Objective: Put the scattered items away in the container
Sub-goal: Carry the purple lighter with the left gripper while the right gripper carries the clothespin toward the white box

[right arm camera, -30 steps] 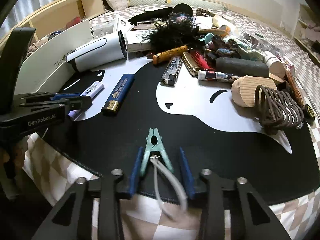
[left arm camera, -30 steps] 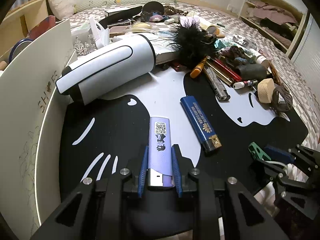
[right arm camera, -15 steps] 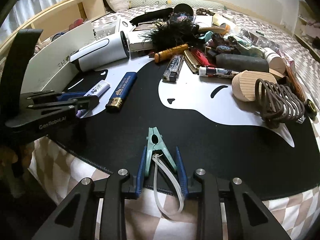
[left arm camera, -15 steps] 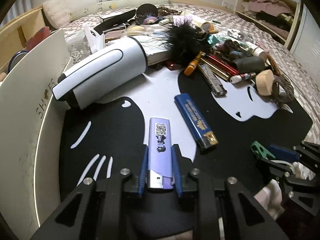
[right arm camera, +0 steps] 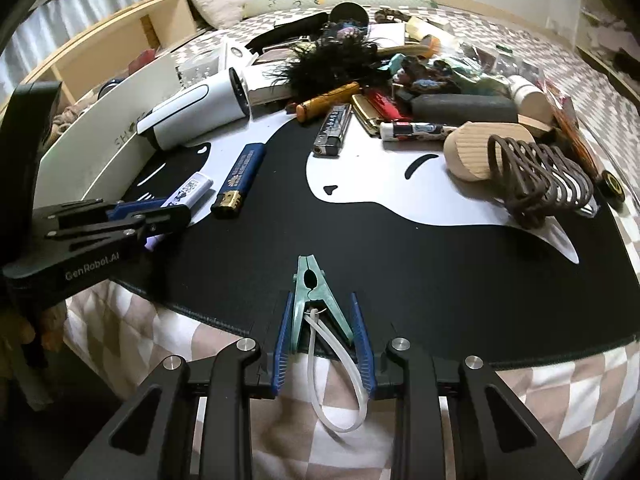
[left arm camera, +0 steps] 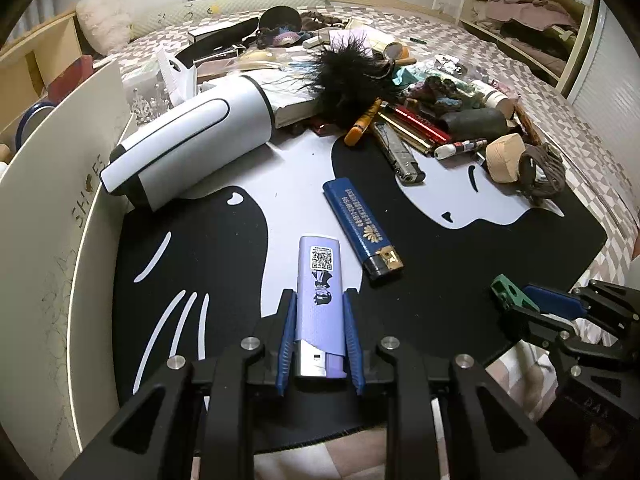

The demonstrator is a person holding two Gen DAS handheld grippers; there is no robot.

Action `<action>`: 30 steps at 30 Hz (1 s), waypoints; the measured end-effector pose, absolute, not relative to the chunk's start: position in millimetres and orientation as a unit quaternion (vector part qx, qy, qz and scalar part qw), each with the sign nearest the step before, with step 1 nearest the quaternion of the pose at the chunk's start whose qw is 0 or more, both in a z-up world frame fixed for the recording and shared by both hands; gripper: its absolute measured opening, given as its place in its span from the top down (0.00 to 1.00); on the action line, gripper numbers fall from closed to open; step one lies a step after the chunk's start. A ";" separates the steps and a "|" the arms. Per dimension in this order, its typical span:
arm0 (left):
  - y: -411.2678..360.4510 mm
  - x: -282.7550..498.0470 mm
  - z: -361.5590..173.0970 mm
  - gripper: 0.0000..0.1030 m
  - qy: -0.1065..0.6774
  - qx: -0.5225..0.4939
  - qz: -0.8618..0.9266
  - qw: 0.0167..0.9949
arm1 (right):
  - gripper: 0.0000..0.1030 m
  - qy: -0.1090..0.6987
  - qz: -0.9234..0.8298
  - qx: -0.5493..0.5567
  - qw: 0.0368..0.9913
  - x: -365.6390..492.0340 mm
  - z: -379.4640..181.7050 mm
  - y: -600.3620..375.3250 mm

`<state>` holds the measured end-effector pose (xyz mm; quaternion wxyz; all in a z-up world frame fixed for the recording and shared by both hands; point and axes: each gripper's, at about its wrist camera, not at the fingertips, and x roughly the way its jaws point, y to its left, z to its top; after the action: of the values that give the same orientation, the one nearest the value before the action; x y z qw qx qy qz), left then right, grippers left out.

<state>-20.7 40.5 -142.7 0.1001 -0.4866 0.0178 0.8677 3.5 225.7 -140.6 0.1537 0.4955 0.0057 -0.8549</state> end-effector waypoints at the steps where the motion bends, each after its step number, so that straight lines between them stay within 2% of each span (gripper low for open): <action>1: 40.2 -20.5 -140.9 0.77 0.017 -0.484 0.869 0.101 | 0.71 0.005 -0.855 0.496 0.151 2.8 -139.7 226.7; 16: 25.3 -16.1 -96.2 0.77 -0.007 -0.433 0.894 0.112 | 0.71 -0.029 -0.881 0.459 0.111 -28.4 -96.3 246.0; 30: -12.7 -12.6 -57.4 0.77 -0.037 -0.386 0.917 0.091 | 0.71 -0.010 -0.901 0.409 0.143 -49.0 -49.3 204.1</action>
<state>-12.6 -12.7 -57.4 0.0912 -0.3858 -0.0374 0.9173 -49.0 204.1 -49.3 0.1431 0.4088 -0.0102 -0.9013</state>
